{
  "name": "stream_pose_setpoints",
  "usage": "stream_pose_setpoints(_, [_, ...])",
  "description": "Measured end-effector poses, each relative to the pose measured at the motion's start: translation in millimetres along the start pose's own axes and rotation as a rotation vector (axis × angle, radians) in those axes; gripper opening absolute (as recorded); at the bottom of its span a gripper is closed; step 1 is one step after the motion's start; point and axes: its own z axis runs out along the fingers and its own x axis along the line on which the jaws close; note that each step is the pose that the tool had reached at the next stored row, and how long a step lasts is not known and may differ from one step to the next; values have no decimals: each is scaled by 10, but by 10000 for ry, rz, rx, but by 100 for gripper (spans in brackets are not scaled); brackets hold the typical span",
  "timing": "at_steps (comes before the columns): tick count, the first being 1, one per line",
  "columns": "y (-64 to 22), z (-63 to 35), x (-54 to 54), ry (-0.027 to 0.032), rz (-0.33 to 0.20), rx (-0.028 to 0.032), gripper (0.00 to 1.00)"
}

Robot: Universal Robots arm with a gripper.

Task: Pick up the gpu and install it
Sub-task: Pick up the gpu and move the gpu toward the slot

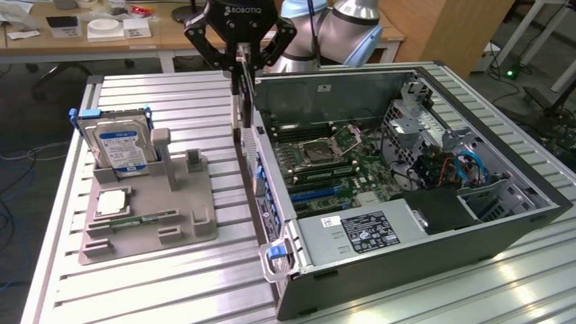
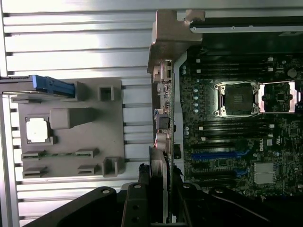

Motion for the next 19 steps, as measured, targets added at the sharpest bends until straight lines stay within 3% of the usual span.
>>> stream_pose_setpoints(19, [12, 3, -202, 0, -1, 0, 27])
